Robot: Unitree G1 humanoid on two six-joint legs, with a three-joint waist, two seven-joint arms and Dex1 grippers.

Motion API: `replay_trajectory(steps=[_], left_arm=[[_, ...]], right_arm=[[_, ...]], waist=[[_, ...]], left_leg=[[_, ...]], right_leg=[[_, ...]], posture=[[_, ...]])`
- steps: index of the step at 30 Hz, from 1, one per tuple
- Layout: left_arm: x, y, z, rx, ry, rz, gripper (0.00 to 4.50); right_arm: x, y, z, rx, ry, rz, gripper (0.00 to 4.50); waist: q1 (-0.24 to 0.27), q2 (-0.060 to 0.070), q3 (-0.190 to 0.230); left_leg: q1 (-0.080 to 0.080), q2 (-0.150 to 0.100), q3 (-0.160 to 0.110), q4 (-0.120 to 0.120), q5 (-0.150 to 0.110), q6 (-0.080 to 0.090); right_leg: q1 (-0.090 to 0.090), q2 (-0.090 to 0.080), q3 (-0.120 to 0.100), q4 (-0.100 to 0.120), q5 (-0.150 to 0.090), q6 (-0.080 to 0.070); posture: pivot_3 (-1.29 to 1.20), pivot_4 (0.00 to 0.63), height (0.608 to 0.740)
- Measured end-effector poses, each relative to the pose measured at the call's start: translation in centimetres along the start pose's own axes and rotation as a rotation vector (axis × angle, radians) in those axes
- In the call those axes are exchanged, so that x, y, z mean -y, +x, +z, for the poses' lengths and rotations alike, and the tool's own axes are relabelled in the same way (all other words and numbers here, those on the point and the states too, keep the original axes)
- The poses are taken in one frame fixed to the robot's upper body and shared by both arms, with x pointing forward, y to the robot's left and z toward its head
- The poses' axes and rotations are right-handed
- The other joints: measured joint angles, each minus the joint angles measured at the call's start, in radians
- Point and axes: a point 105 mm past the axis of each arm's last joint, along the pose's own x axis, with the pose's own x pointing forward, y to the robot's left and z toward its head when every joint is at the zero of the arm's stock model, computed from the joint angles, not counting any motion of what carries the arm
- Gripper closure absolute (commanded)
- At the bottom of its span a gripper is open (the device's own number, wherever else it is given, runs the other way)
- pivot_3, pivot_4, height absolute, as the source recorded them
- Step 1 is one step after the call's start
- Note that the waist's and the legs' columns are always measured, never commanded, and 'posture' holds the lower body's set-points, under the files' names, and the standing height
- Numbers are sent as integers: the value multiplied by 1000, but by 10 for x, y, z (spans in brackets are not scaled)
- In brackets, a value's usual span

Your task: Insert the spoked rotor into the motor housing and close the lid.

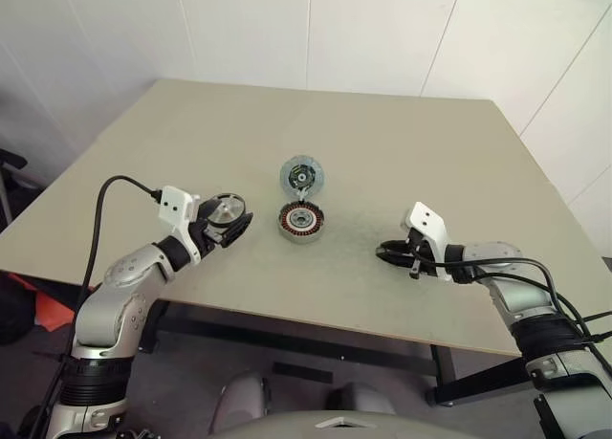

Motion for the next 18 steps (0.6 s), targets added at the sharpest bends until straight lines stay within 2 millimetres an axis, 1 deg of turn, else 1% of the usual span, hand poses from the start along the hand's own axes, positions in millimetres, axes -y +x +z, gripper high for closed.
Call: replay_trajectory(steps=[2, 4, 5, 6, 8, 9, 10, 11, 13, 16, 18], left_arm=[[0, 0, 0, 0, 1, 1, 0], [0, 0, 0, 1, 2, 0, 0], [0, 0, 0, 2, 3, 0, 0], [0, 1, 0, 2, 3, 1, 0], [2, 3, 1, 5, 1, -6, 0], [3, 3, 1, 7, 2, -10, 0], [3, 4, 2, 9, 3, -10, 0], [3, 4, 2, 9, 4, -8, 0], [2, 4, 2, 8, 4, -6, 0], [2, 4, 2, 10, 6, -4, 0], [2, 5, 3, 13, 7, -2, 0]], right_arm=[[4, 5, 8, 34, 16, -25, 3864], [11, 12, 34, 146, 79, -71, 3864], [15, 14, 50, 213, 114, -90, 3864], [18, 17, 76, 308, 160, -100, 3864], [15, 17, 127, 454, 182, -70, 3864], [11, 16, 143, 490, 173, -51, 3864], [6, 15, 155, 510, 160, -30, 3864], [1, 17, 159, 506, 152, -16, 3864], [-12, 29, 160, 474, 155, 31, 3864], [-31, 55, 152, 390, 136, 84, 3864], [-36, 68, 145, 336, 129, 92, 3864]], waist=[[-3, 0, 0], [-8, 1, 0], [-10, 1, 0], [-13, 1, 1], [-15, 1, 0], [-13, 1, 0], [-5, 0, 0], [0, 0, 0], [3, 0, 0], [1, 0, 0], [0, 0, 0]], left_leg=[[-1, 0, 0, 0, 0, 0], [-2, 0, 0, -1, 1, -1], [-3, 0, 0, -1, 1, -1], [-4, 0, 0, -2, 2, -2], [-6, 0, 0, -4, 4, -1], [-6, 1, 0, -4, 4, -1], [-6, 1, 0, -5, 4, -1], [-7, 1, 0, -5, 4, -1], [-11, 0, 0, -4, 4, -3], [-16, 0, 0, -3, 5, -4], [-16, 0, 0, -3, 4, -7]], right_leg=[[-1, 0, 0, 0, 0, 0], [-4, 0, 0, 1, 0, 0], [-6, 0, 0, 2, 1, -1], [-9, 0, 0, 3, 1, -2], [-11, 0, 0, 3, 1, -2], [-11, 1, 0, 2, 1, -2], [-11, 1, -1, 1, 1, -2], [-10, 1, -1, 0, 1, -2], [-13, 0, -1, -1, 1, -2], [-18, 0, -1, 0, 1, -2], [-18, 0, -1, 1, 1, -2]], posture=[[0, 0, 740], [0, 0, 740], [0, 0, 740], [0, 0, 740], [0, 0, 740], [0, 0, 740], [0, 0, 740], [0, 0, 740], [0, 0, 740], [0, 0, 740], [0, 0, 740]])
